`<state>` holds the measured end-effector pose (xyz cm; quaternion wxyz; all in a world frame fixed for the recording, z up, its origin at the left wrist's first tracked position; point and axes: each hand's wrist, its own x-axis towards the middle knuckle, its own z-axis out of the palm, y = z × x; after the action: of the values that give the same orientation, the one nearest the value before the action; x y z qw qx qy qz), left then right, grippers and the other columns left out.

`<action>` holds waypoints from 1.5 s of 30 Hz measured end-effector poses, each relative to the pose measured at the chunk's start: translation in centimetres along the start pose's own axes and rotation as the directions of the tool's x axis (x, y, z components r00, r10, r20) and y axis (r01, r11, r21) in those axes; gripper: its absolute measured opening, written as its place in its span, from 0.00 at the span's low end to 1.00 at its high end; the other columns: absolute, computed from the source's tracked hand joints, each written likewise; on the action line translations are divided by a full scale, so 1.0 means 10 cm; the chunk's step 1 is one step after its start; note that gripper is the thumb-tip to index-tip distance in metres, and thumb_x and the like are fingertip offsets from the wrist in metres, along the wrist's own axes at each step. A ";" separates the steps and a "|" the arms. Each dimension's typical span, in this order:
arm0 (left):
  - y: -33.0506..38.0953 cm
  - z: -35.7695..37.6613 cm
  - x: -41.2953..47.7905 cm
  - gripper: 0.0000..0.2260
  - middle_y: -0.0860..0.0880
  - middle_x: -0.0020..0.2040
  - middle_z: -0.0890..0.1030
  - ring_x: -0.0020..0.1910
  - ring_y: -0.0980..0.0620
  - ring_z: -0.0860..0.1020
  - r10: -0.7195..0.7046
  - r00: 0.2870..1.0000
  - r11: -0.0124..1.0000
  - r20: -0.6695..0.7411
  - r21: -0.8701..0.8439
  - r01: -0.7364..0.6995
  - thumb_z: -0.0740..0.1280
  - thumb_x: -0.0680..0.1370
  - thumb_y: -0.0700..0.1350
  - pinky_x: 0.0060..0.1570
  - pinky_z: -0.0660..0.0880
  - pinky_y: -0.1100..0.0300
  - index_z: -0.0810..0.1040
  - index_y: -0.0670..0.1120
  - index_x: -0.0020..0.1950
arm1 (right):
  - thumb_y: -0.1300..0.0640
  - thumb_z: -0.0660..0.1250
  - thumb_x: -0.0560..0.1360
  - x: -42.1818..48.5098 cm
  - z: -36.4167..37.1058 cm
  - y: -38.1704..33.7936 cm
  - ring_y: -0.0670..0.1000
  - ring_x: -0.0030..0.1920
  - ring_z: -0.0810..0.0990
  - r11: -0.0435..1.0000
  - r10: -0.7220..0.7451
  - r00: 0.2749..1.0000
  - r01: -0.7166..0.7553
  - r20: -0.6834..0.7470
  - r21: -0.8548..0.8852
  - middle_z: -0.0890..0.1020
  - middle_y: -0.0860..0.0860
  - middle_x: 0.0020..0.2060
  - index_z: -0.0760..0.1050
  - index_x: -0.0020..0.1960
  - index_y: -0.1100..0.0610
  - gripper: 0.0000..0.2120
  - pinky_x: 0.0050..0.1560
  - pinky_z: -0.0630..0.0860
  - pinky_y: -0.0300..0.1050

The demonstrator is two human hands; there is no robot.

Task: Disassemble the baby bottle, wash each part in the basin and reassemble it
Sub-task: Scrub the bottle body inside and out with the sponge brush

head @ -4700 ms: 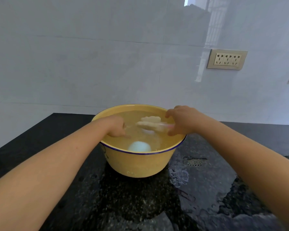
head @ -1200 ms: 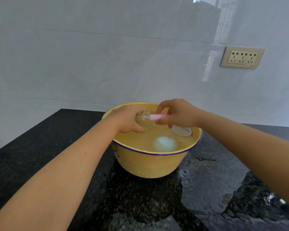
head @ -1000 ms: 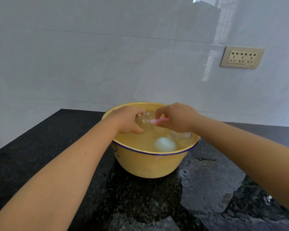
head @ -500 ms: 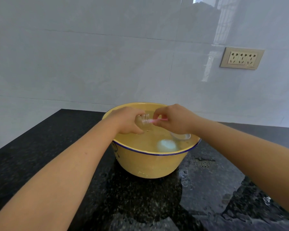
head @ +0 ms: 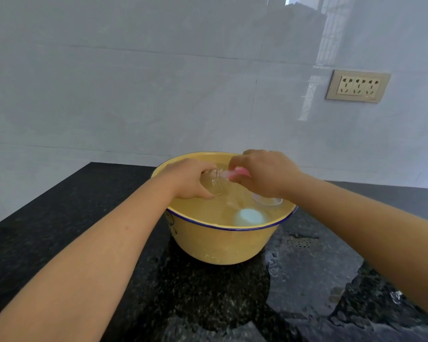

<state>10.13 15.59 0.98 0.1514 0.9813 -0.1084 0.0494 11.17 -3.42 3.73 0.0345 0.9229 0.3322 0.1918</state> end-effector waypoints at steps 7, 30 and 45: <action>0.02 0.01 -0.01 0.32 0.51 0.61 0.74 0.60 0.48 0.72 -0.021 1.000 1.000 0.002 -0.004 0.021 0.73 0.65 0.55 0.57 0.73 0.51 0.69 0.56 0.68 | 0.39 0.64 0.74 -0.07 -0.04 0.12 0.49 0.49 0.76 0.978 -0.028 0.992 0.002 0.121 0.211 0.80 0.46 0.51 0.77 0.57 0.43 0.15 0.49 0.71 0.43; 0.15 -0.02 -0.09 0.18 0.47 0.62 0.75 0.63 0.45 0.67 -0.087 0.984 0.791 0.158 0.611 -0.028 0.58 0.77 0.47 0.61 0.64 0.50 0.69 0.57 0.66 | 0.40 0.57 0.77 -0.21 -0.09 0.17 0.56 0.56 0.78 0.950 0.113 0.975 -0.050 0.189 -0.307 0.75 0.50 0.57 0.74 0.62 0.45 0.18 0.44 0.69 0.44; 0.10 0.00 -0.01 0.17 0.51 0.44 0.75 0.47 0.48 0.75 -0.218 0.952 0.936 0.216 0.322 0.141 0.64 0.73 0.56 0.47 0.73 0.54 0.75 0.47 0.57 | 0.49 0.55 0.79 -0.34 -0.19 -0.20 0.55 0.58 0.76 0.971 0.212 0.971 -0.222 0.106 0.090 0.77 0.50 0.59 0.73 0.64 0.41 0.16 0.52 0.72 0.47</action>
<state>9.83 14.63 1.25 -0.0116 0.9970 -0.0268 -0.0719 6.83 -4.15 3.99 -0.0175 0.9624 0.2364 0.1328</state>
